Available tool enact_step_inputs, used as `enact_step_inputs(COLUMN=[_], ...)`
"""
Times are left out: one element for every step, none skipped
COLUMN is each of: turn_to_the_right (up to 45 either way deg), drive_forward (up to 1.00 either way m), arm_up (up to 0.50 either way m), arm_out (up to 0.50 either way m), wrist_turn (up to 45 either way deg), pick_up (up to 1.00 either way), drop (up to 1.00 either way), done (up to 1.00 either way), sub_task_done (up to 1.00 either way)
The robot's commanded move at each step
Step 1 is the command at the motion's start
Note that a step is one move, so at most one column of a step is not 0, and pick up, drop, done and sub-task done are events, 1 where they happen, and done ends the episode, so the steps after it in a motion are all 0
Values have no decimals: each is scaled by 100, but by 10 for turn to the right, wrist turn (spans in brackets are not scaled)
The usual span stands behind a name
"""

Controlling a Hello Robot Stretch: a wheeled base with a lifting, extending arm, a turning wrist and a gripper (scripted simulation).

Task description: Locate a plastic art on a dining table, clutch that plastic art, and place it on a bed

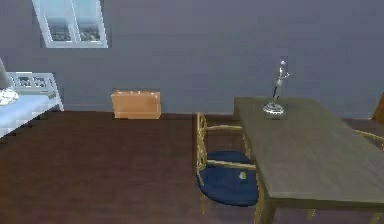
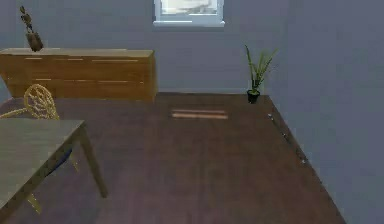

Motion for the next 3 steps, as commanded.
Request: enact_step_inputs(turn_to_the_right=[-300,0,300], drive_forward=[0,100,0], arm_up=[0,0,0], arm_out=[0,0,0], wrist_turn=[0,0,0], pick_up=[0,0,0], drop=[0,0,0], done=[0,0,0], sub_task_done=[0,0,0])
